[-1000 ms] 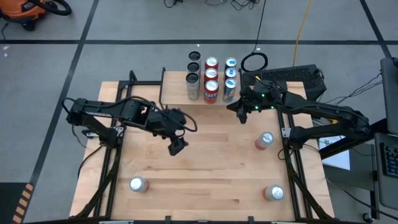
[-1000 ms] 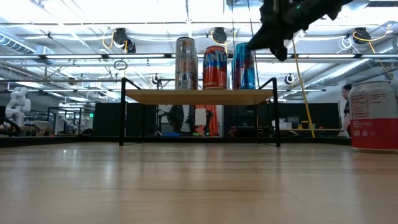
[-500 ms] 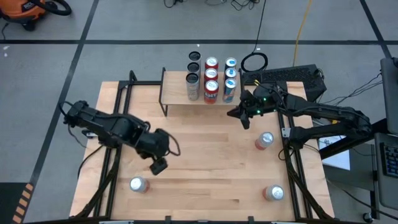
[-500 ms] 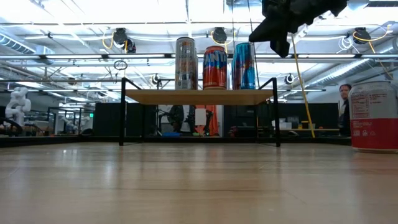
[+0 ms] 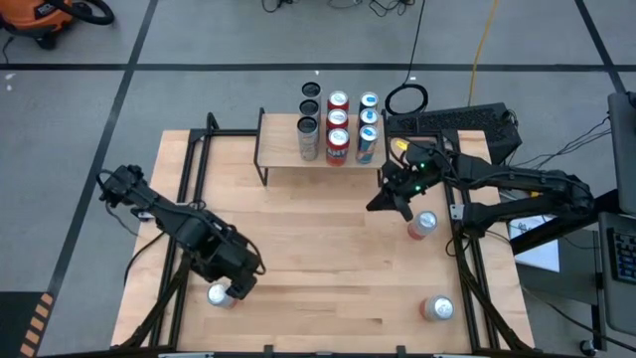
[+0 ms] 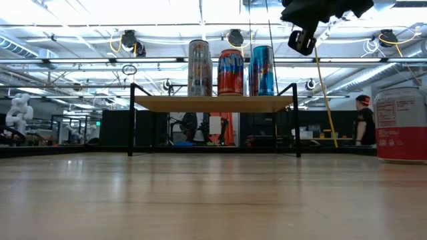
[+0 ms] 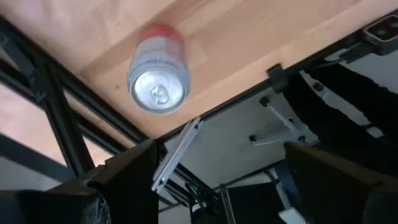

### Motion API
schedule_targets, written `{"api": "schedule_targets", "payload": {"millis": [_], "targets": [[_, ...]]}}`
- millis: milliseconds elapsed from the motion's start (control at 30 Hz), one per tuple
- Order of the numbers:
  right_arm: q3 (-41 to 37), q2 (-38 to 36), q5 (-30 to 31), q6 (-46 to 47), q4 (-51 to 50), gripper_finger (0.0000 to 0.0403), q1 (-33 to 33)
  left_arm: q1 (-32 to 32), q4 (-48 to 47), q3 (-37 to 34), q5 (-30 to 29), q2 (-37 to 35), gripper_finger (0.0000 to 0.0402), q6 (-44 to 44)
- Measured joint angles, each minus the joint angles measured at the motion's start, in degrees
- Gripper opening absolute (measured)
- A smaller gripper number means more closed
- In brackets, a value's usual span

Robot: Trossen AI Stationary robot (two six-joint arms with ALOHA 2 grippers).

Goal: Place canned beverage on shelf
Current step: Put the left pink and white soda can on the shelf

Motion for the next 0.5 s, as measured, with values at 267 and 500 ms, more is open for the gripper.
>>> {"api": "schedule_targets", "payload": {"millis": [267, 500], "targets": [[0.0, 0.0, 0.0, -0.89, -0.12, 0.0, 4.29, -3.49, 0.58, -5.95, -1.1, 0.02, 0.0357, -1.52], [0.0, 0.0, 1.91, 3.29, 4.75, 0.0, 8.38, -4.97, 5.84, -11.54, -7.23, -0.01, 0.0357, 1.96]]}}
